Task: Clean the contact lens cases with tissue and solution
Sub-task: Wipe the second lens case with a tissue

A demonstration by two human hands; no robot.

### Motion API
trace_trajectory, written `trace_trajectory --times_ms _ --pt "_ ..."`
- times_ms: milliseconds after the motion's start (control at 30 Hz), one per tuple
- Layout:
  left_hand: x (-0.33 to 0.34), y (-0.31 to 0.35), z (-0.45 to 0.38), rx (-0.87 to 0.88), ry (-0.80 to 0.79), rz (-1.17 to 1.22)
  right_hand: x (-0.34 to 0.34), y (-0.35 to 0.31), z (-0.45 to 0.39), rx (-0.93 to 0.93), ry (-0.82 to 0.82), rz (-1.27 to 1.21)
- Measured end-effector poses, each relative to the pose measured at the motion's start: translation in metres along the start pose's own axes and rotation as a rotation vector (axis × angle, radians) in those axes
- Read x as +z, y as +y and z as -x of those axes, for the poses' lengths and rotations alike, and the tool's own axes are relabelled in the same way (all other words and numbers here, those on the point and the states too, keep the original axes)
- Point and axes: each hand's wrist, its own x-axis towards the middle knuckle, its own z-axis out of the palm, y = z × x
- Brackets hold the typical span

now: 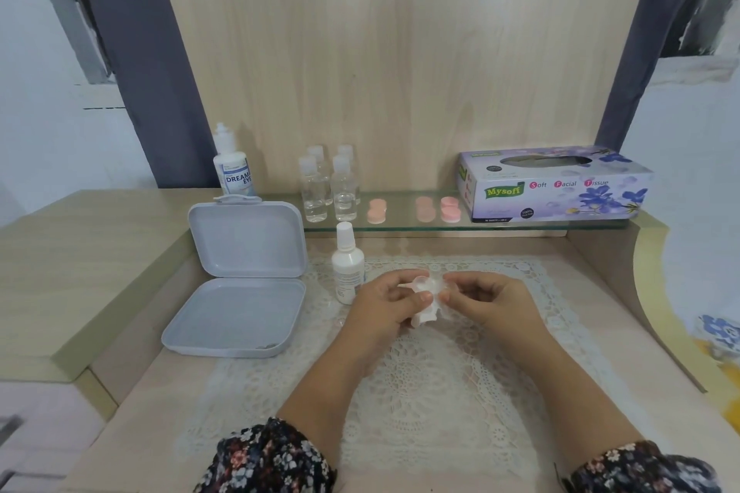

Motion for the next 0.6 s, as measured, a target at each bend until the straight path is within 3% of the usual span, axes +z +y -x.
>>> trace_trajectory --times_ms 167,267,333,467,600 --pt "0.0 0.0 -0.003 0.053 0.064 0.064 -0.001 -0.002 -0.004 0.244 -0.084 -0.367" --pt "0.0 -0.002 -0.003 0.064 0.039 0.085 -0.001 -0.004 -0.002 0.339 -0.148 -0.324" --pt "0.0 -0.003 -0.003 0.06 0.022 0.082 0.002 -0.005 0.0 0.337 -0.149 -0.309" --pt "-0.001 -0.004 -0.004 0.049 0.024 0.081 0.003 -0.012 0.001 0.33 0.005 -0.363" --pt "-0.003 -0.005 -0.005 0.042 -0.007 0.105 0.0 -0.01 -0.002 0.157 0.132 -0.285"
